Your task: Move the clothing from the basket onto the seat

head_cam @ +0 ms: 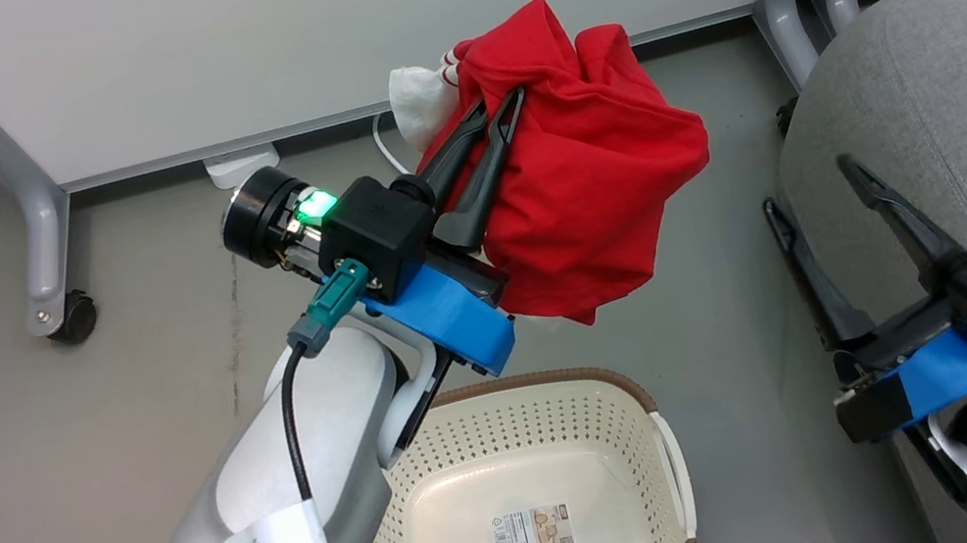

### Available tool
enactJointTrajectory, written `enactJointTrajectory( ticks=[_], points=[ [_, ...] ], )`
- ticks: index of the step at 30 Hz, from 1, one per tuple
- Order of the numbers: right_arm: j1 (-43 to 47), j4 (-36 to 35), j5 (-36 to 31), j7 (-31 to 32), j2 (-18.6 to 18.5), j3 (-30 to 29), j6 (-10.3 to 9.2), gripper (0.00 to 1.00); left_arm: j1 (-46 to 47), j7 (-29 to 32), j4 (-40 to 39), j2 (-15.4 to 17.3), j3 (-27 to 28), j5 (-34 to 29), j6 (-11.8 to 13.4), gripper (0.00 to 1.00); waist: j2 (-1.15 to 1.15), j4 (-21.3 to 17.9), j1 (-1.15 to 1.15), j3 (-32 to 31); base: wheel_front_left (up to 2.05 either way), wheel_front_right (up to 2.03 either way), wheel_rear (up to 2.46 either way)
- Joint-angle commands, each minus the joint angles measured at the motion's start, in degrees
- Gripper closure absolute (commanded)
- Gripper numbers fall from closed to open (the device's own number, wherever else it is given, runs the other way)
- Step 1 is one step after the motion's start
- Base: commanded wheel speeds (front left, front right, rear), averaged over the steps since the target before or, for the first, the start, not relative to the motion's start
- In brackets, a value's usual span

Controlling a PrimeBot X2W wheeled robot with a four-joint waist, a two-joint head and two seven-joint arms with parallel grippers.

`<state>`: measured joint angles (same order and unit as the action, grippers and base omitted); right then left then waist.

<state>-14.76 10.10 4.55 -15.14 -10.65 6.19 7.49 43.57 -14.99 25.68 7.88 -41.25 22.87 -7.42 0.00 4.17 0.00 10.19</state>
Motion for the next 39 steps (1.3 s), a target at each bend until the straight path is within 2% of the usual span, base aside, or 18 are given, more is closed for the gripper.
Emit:
enactJointTrajectory(
  ticks=[1, 9, 17, 27, 39],
  points=[
    [-1.14, -0.22, -0.43, -0.03, -1.18, 1.62, 0.01, 0.0, -0.23, -0.29, 0.0, 0.04, 0.44, -0.24, -0.08, 1.0, 0.0, 0.01, 0.0, 0.12, 0.0, 0.0, 0.0],
    [-7.37, 0.97, 0.58, -0.02, -8.56, 12.56, 0.01, 0.0, -0.23, -0.29, -0.2, -0.21, 0.1, -0.66, -0.08, 1.0, 0.0, 0.32, 0.0, 0.7, 0.0, 0.0, 0.0],
    [-14.67, 2.7, 2.17, -0.03, -13.71, 21.14, 0.0, 0.0, -0.28, -0.29, -0.41, -0.64, -1.05, -0.75, -0.08, 1.0, 0.0, 1.01, 0.0, 0.98, 0.0, 0.0, 0.0],
    [-21.72, 5.04, 5.17, -0.03, -17.88, 30.9, 0.01, 0.0, -0.07, -0.29, -0.34, -1.38, -3.18, -0.42, -0.08, 1.0, 0.0, 1.83, 0.0, 0.87, 0.0, 0.0, 0.0],
    [-23.88, 4.54, 10.35, -0.03, -19.31, 38.46, 0.01, 0.0, -0.13, -0.29, -0.28, -1.55, -4.05, -0.08, -0.08, 1.0, 0.0, 2.41, 0.0, 0.6, 0.0, 0.0, 0.0]
  ],
)
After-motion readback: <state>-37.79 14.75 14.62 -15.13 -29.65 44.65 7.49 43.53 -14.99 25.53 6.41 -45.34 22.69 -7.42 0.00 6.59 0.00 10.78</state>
